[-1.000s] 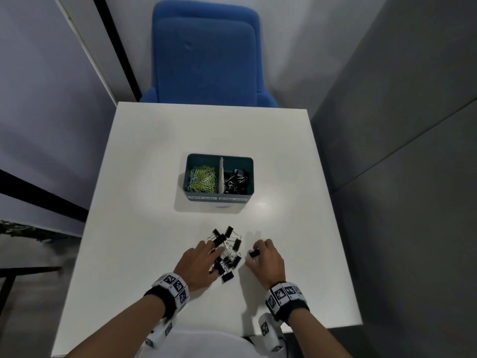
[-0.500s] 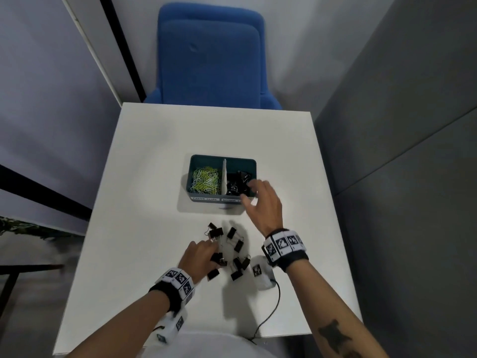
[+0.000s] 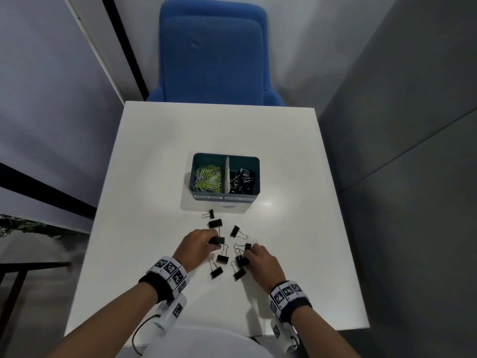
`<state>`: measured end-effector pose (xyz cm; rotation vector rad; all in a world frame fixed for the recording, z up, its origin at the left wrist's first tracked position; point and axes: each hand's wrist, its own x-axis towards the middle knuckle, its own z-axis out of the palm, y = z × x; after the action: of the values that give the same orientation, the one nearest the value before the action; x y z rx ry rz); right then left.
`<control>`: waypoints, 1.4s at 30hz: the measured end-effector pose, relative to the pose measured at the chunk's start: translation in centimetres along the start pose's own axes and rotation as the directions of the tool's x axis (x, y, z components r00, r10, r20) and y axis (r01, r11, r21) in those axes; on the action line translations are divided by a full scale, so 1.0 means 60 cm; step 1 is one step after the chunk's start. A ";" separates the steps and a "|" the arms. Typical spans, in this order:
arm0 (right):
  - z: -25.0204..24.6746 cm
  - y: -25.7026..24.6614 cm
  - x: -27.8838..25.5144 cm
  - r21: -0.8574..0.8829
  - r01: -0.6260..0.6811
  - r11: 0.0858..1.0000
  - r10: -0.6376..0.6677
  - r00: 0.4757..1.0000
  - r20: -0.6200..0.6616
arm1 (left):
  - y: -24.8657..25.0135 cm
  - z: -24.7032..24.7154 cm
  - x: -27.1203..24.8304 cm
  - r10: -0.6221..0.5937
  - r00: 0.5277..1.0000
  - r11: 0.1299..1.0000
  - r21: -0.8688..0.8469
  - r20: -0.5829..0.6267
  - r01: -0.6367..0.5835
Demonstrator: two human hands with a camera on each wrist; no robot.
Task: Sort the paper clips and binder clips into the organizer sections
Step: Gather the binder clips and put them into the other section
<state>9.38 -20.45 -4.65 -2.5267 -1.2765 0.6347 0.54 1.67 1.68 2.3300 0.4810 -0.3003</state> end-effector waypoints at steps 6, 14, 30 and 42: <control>-0.003 0.000 -0.004 -0.009 -0.012 1.000 0.011 0.999 -0.043 | 0.094 -0.088 0.068 0.151 0.963 0.988 0.048 -0.223 -0.144; -0.102 -0.019 0.024 0.155 -0.175 0.972 0.202 0.963 -0.177 | 0.159 -0.162 0.153 0.099 0.945 0.993 0.098 -0.312 -0.072; -0.214 -0.074 0.116 0.192 -0.095 0.977 0.124 0.981 -0.146 | -0.021 0.007 0.082 -0.055 0.993 0.939 0.345 0.106 0.015; -0.031 -0.041 0.047 -0.249 -0.035 0.968 0.097 0.966 0.241 | -0.057 0.078 0.013 0.030 0.951 0.778 0.590 0.308 -0.216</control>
<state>9.99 -16.74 -2.81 -2.7671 -1.4364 0.8884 -0.53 0.85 -4.00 2.8709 0.0732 -0.8226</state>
